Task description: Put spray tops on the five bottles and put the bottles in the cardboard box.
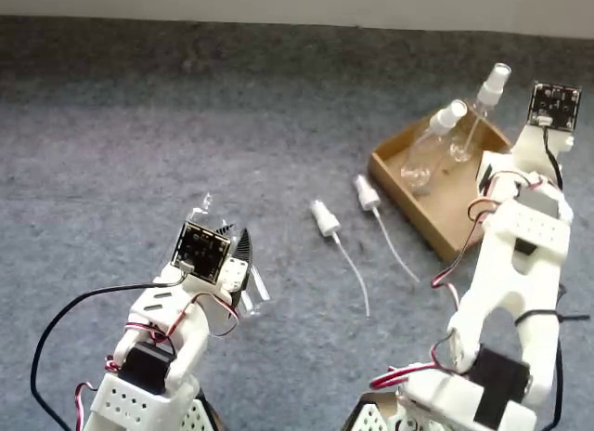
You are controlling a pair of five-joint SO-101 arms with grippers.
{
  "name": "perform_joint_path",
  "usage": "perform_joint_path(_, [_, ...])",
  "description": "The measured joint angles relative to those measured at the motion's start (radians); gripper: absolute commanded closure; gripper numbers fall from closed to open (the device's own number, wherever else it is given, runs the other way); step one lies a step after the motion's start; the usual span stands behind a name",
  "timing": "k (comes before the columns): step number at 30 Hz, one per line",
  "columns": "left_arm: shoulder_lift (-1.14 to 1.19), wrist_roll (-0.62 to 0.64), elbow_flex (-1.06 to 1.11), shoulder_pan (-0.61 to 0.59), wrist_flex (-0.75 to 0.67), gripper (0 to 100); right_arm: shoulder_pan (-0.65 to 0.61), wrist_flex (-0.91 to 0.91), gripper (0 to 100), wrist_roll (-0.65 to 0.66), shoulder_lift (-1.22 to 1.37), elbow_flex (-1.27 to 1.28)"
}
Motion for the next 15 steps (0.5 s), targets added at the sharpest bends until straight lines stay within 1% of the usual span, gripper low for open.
perform_joint_path(5, [0.0, 0.0, 0.0, 0.0, 0.0, 100, 0.0, 0.0, 89.4, 0.0, 0.133, -0.11])
perform_joint_path(15, [0.0, 0.0, 0.0, 0.0, 0.0, 100, 0.0, 0.0, 89.4, 0.0, 0.31, -0.265])
